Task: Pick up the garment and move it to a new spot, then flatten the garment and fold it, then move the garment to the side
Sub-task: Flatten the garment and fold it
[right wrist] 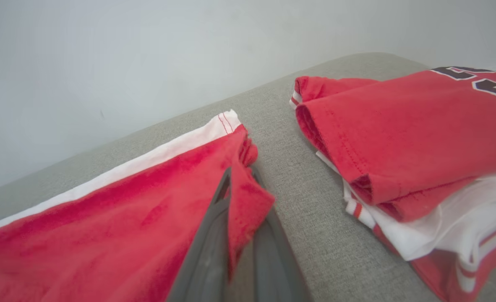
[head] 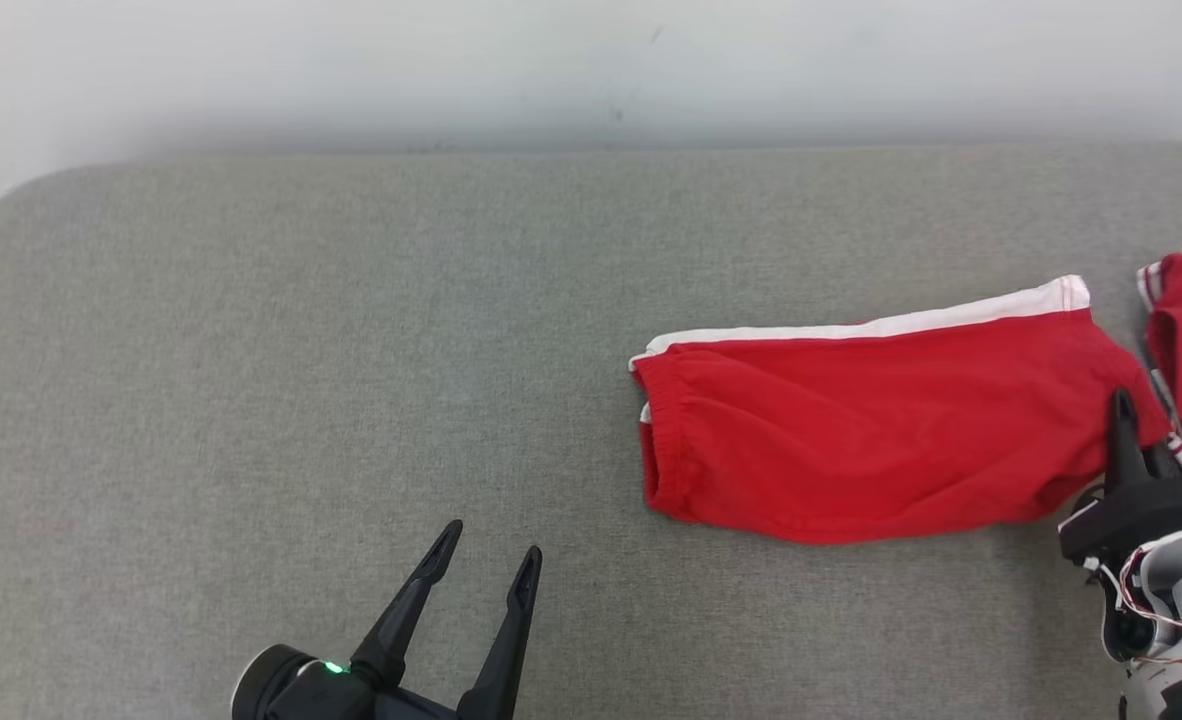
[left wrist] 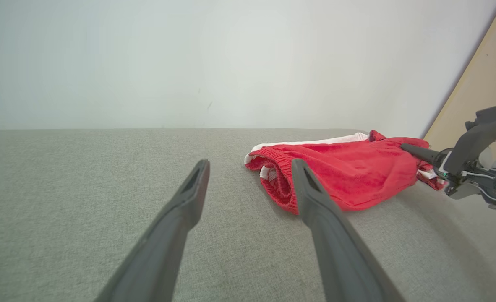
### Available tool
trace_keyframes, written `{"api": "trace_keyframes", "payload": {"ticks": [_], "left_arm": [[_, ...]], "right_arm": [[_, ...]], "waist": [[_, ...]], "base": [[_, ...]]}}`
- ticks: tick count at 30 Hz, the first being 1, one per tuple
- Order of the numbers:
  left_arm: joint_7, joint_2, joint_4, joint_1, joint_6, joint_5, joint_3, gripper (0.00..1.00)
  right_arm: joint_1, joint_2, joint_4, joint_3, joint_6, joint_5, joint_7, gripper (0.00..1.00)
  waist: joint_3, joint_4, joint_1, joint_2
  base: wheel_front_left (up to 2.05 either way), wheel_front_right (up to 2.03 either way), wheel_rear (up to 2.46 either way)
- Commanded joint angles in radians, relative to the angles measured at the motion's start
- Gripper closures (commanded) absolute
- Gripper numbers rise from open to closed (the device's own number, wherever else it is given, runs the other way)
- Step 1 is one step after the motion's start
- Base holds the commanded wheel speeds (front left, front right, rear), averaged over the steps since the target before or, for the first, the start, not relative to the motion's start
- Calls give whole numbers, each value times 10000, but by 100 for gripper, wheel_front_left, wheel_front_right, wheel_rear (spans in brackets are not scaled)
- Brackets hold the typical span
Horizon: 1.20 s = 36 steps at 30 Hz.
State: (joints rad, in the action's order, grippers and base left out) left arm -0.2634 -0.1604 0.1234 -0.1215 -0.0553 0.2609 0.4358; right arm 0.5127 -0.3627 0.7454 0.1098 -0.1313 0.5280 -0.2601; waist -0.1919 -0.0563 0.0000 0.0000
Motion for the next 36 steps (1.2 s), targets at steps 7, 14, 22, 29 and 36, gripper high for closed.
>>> {"api": "trace_keyframes", "payload": {"ticks": [7, 14, 22, 29, 36], "left_arm": [[-5, 115, -196, 238, 56, -54, 10, 0], [-5, 218, -265, 338, 59, -49, -41, 0], [-5, 320, -318, 399, 128, -90, -58, 0], [-5, 420, -372, 439, 189, -85, -98, 0], [-5, 480, -364, 545, 255, -123, -178, 0]], "right_arm": [[-40, 368, -928, 310, 13, -503, -51, 100], [242, 670, -1436, 1170, 13, -842, -50, 100], [946, 1225, -1470, 2856, 13, -742, 191, 100], [1186, 1561, -1442, 4317, 13, -516, 279, 100], [687, 1798, -1121, 5684, 13, -604, 349, 100]], "waist": [[358, -41, 0, 0], [571, -188, 0, 0], [678, -296, 0, 0], [755, -466, 0, 0], [789, -541, 0, 0]], "base": [[0, 0, 0], [0, 0, 0], [0, 0, 0], [0, 0, 0], [0, 0, 0]]}}
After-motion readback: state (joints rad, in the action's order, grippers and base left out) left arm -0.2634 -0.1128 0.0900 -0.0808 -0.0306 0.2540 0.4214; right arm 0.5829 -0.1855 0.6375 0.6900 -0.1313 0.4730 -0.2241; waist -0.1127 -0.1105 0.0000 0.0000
